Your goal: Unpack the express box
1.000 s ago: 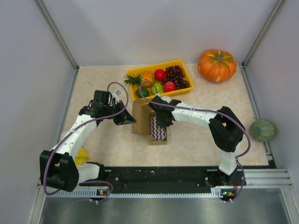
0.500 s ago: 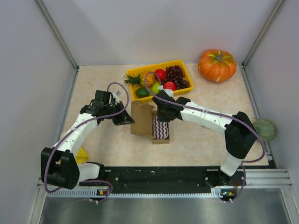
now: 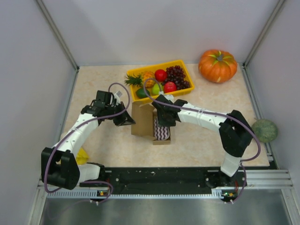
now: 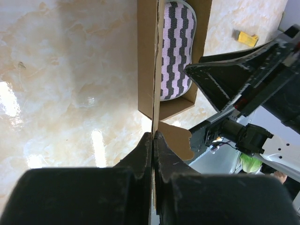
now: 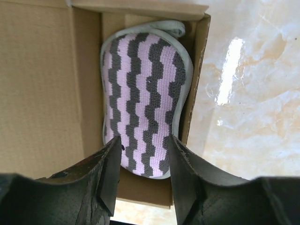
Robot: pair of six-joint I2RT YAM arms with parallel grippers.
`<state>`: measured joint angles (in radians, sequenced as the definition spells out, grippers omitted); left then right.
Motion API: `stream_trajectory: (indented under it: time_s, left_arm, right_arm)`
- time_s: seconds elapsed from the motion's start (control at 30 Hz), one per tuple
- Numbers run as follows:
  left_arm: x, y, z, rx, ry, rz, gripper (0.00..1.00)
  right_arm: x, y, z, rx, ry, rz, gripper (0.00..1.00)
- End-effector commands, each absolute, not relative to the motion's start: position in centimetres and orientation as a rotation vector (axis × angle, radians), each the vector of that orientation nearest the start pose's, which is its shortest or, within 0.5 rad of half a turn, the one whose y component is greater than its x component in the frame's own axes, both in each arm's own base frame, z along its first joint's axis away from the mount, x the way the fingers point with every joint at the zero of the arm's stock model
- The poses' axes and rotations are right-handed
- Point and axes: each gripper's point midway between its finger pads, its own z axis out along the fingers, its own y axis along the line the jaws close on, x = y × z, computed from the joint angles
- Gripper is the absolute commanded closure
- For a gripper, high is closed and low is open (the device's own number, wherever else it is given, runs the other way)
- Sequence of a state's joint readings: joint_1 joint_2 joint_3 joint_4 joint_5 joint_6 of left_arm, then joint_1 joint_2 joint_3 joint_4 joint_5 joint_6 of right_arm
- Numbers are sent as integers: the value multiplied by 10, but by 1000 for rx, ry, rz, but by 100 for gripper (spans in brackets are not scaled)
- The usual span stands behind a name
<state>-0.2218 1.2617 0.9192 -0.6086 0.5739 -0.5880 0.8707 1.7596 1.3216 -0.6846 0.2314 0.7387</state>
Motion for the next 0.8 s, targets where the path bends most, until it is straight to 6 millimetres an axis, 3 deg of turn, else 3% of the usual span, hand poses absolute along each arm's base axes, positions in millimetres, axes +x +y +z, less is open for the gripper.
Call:
stream_trajectory:
  time_s: [0.0,0.47,0.57,0.77]
  left_arm:
    - [259,-177,157,-203,2585,-1027,100]
    - [258,-179,158,-209,2587,-1028,100]
    - [258,-180,158,-204,2587,-1030,100]
    - [257,-181,155,-203,2596,-1032,100]
  right_arm:
    - [261,295,70,-114,2679,172,56]
    - [270,280,55,-105,2678,-11,49]
    - [271,280,53,-130,2676,-41,44]
    - [267,285,29,-173,2731,-67,33]
